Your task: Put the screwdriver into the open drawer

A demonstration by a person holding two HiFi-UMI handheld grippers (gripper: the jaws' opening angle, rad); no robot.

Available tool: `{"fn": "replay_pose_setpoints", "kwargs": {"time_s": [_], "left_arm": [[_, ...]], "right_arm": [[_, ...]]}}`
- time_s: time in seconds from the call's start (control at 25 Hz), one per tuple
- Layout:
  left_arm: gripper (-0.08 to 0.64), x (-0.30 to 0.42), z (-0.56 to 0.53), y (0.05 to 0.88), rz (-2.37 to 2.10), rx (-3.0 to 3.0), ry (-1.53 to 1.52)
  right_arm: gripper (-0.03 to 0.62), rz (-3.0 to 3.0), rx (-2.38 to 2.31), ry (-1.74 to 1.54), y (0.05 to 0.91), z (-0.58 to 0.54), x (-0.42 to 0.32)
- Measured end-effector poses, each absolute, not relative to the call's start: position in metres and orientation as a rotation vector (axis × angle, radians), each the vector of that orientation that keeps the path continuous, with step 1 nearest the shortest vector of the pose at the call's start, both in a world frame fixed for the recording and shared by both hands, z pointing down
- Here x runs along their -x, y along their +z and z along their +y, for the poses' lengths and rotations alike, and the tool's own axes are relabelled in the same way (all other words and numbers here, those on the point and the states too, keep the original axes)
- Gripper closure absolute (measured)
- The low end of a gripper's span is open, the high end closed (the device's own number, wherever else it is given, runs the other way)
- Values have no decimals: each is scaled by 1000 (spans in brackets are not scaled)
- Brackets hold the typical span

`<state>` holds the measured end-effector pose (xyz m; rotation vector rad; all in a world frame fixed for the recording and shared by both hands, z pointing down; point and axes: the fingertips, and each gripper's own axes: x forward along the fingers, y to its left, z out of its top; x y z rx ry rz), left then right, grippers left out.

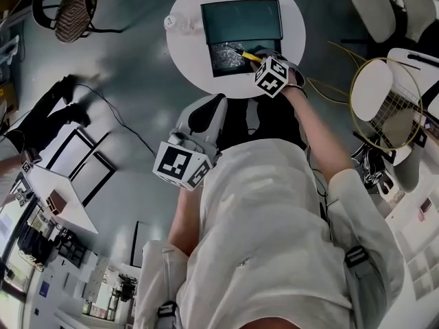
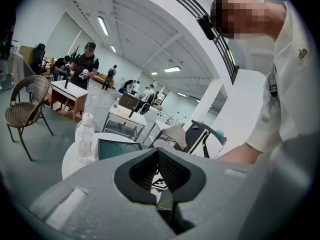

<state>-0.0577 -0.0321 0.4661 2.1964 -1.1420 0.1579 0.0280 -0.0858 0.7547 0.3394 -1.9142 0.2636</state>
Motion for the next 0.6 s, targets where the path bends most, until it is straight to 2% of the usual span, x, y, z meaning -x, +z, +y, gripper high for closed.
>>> {"fn": "replay_pose_setpoints", "kwargs": {"time_s": [0.6], "left_arm": [[549, 68, -33, 466, -1154, -2190, 144]], "right_arm": [[509, -1873, -374, 252, 763, -92, -26]]}}
